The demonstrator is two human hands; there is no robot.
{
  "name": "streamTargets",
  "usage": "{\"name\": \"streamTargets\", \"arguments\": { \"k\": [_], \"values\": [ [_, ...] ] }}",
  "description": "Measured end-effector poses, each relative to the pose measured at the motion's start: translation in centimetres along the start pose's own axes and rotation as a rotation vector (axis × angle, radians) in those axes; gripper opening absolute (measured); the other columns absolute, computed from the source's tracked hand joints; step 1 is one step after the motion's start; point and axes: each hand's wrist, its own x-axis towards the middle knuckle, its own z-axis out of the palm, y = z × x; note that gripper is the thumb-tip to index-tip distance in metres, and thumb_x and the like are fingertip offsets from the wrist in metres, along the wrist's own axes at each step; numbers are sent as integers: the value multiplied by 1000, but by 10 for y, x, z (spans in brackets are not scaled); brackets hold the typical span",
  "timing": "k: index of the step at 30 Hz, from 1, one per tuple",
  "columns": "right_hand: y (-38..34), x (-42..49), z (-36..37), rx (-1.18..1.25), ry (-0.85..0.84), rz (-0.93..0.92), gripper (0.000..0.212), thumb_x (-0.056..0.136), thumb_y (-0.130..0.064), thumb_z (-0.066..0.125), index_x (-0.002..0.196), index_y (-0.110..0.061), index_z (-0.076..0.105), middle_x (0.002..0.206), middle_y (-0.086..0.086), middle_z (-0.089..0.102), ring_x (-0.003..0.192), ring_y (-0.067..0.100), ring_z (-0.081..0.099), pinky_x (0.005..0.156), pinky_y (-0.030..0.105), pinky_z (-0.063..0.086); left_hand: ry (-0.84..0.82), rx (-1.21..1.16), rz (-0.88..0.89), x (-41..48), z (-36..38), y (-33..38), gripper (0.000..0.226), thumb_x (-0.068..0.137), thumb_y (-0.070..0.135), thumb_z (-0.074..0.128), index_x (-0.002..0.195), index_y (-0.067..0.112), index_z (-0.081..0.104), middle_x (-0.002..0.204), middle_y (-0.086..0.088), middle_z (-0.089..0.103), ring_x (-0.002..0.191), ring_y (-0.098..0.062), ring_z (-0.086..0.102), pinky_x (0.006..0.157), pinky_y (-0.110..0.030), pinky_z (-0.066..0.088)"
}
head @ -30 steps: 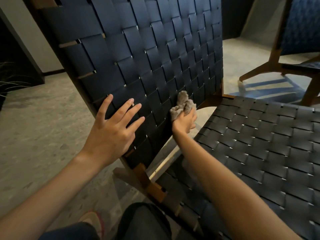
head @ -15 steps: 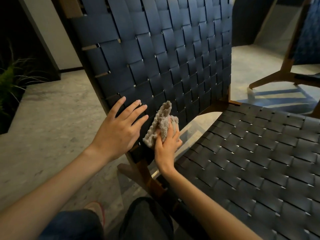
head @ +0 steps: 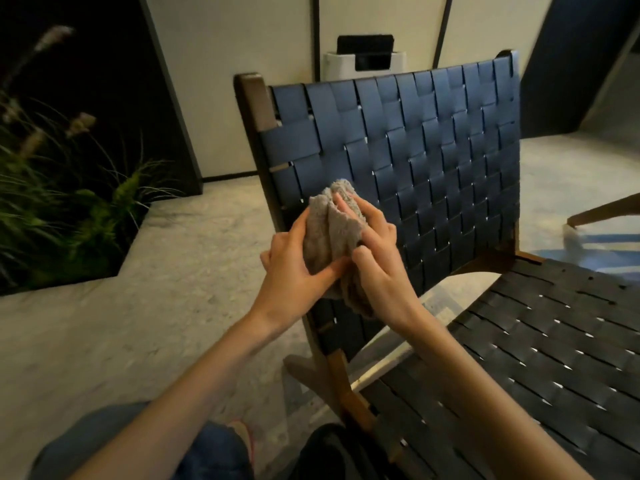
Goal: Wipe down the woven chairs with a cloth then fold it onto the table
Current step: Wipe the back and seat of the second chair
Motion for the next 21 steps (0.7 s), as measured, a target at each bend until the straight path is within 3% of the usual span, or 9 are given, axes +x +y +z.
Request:
{"name": "streamTargets", "arguments": {
  "k": [1,3,6,9,11,14,17,19,21],
  "values": [
    [-8,8,1,-18,14,-42,54,91,-14,39,141,-35,39,145,-14,29,122,8,29,104,26,30,57,-75,18,5,-6,3,63,81,41,66,138,33,40,117,10,54,113,-8,48,89,-16,42],
    [-24,25,3,-7,29,-114,53,91,-4,49,138,-28,42,143,-5,34,127,13,33,107,34,35,186,-185,49,13,-23,9,47,83,26,68,127,24,51,112,12,61,107,-5,58,83,-12,49],
    [-48,53,7,67,68,-231,49,87,0,63,133,-12,51,136,7,48,128,16,44,104,39,44,314,-234,116,23,-54,15,44,81,28,67,122,21,51,116,4,62,106,-6,61,86,-17,51],
    [-73,82,16,22,128,-373,48,82,-11,72,127,-11,57,133,9,51,124,11,46,102,33,45,394,-298,226,35,-86,23,40,83,32,64,119,25,50,118,4,61,109,-6,60,87,-18,50],
    [-89,100,22,-1,150,-403,58,76,-24,78,129,-16,55,138,8,44,123,5,44,99,30,47,410,-341,247,47,-107,25,32,85,29,63,115,30,50,114,6,63,107,-6,61,85,-18,50],
    [-108,118,27,263,2,-217,77,76,-35,69,143,-22,36,148,7,34,126,22,48,90,37,54,286,-499,132,61,-128,21,28,92,16,57,115,31,55,110,3,68,105,-13,64,80,-27,55],
    [-105,121,27,453,-184,-22,54,87,-28,57,137,-23,37,131,8,55,115,19,59,84,33,56,200,-555,63,68,-137,13,31,94,11,54,109,37,59,104,11,70,102,-10,65,72,-23,55],
    [-99,118,26,377,-227,-14,33,91,-20,57,123,-21,49,111,3,65,100,13,66,77,27,56,213,-551,52,70,-139,10,32,93,9,54,105,38,61,101,12,71,99,-8,66,71,-21,54],
    [-93,114,24,188,-187,-34,19,90,-21,61,107,-13,60,97,5,68,91,18,67,73,32,57,236,-531,34,72,-139,5,31,94,9,53,102,37,61,98,13,71,97,-8,66,72,-22,54]
  ]
}}
